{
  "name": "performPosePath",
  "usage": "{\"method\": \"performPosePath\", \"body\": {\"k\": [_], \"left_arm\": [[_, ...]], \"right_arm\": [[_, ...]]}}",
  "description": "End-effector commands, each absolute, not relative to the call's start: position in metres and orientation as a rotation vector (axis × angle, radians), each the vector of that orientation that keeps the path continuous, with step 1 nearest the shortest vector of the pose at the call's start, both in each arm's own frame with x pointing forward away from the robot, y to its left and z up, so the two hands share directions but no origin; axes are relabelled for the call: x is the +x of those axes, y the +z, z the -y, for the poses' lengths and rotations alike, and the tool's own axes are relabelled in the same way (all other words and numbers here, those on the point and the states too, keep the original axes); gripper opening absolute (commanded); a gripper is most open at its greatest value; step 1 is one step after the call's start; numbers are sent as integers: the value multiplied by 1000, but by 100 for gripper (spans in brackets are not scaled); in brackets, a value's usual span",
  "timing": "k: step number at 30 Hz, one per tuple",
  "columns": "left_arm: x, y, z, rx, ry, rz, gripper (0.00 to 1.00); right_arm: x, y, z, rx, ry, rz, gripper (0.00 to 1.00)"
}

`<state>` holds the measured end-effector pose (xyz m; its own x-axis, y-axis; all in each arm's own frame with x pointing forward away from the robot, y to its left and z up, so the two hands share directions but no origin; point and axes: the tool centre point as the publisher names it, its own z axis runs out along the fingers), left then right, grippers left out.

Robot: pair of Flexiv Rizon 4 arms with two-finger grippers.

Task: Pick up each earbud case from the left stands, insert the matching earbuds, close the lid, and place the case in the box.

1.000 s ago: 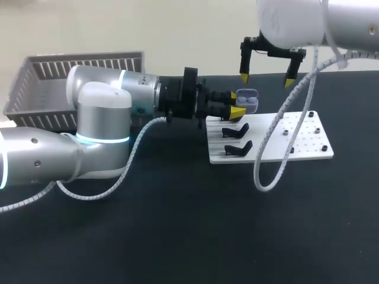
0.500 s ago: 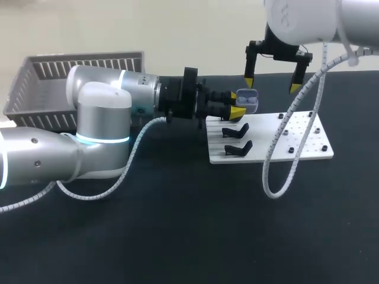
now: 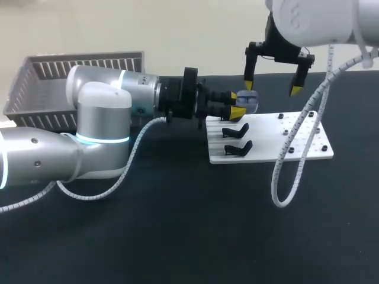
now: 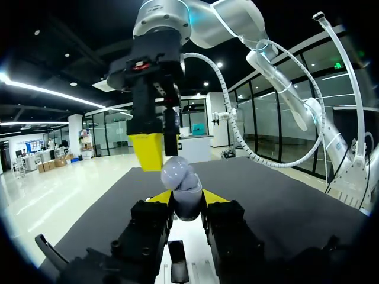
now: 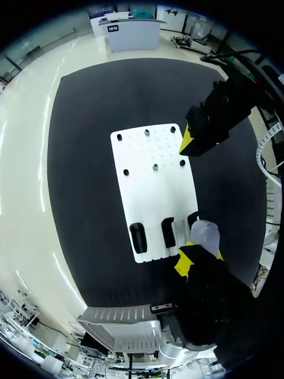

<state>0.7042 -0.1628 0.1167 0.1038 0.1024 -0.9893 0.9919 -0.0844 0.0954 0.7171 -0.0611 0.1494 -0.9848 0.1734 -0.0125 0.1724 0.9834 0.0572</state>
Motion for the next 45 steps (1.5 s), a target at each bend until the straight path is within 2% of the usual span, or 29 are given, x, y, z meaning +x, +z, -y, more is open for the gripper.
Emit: {"method": "performPosePath", "body": {"k": [1,12,18,30,45], "left_arm": [[704,116,163,1389,-1136,-1172,0],[704,116,163,1389,-1136,-1172,0],[704,116,163,1389,-1136,-1172,0],[704,116,163,1389,-1136,-1172,0],[671,183,96,1244,-865,-1351,0]], "right_arm": [[706,149,66,271,95,-3096,100],[697,176,70,242,81,-2890,100],[666,218,63,102,233,-2758,100],[625,239,60,-50,382,-2641,100],[625,238,60,0,453,-2613,100]]}}
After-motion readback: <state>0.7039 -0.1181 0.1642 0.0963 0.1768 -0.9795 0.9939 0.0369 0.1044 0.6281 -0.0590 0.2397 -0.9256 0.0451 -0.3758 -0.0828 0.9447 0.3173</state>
